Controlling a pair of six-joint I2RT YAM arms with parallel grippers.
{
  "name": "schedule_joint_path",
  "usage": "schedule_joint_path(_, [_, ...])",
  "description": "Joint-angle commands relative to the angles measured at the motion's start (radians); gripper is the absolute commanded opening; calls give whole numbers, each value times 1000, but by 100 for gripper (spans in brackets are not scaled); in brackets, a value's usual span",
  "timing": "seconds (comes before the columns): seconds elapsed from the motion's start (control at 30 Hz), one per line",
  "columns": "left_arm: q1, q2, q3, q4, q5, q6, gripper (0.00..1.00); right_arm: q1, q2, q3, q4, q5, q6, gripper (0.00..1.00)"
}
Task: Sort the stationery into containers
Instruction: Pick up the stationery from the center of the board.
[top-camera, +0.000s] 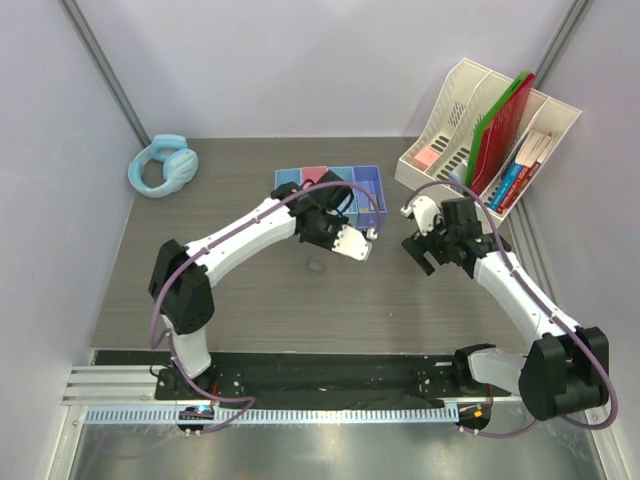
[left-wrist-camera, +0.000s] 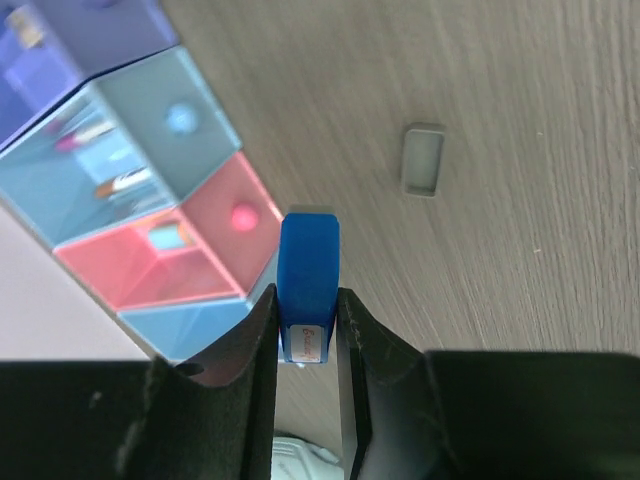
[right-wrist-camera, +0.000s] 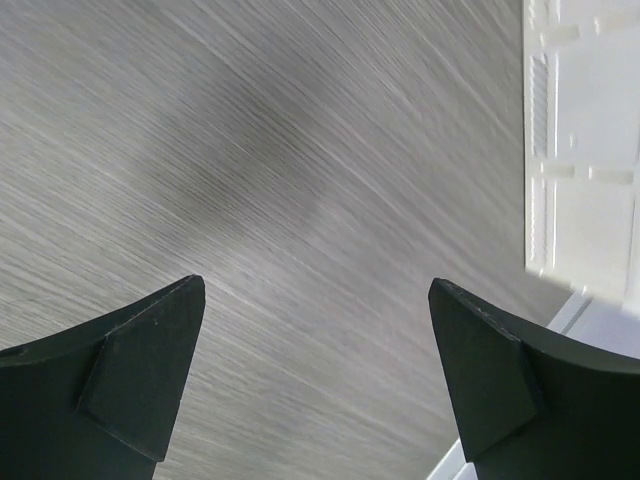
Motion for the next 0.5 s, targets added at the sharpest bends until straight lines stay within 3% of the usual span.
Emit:
schedule_joint_path(0.0, [-42,44,4,-67,-103,159,0,-90,-74,-17,103,-63,78,100])
schedule_joint_path(0.47, [-85,145,-67,-113,-163,177,0,-260,-114,-30,135,-103,108,100])
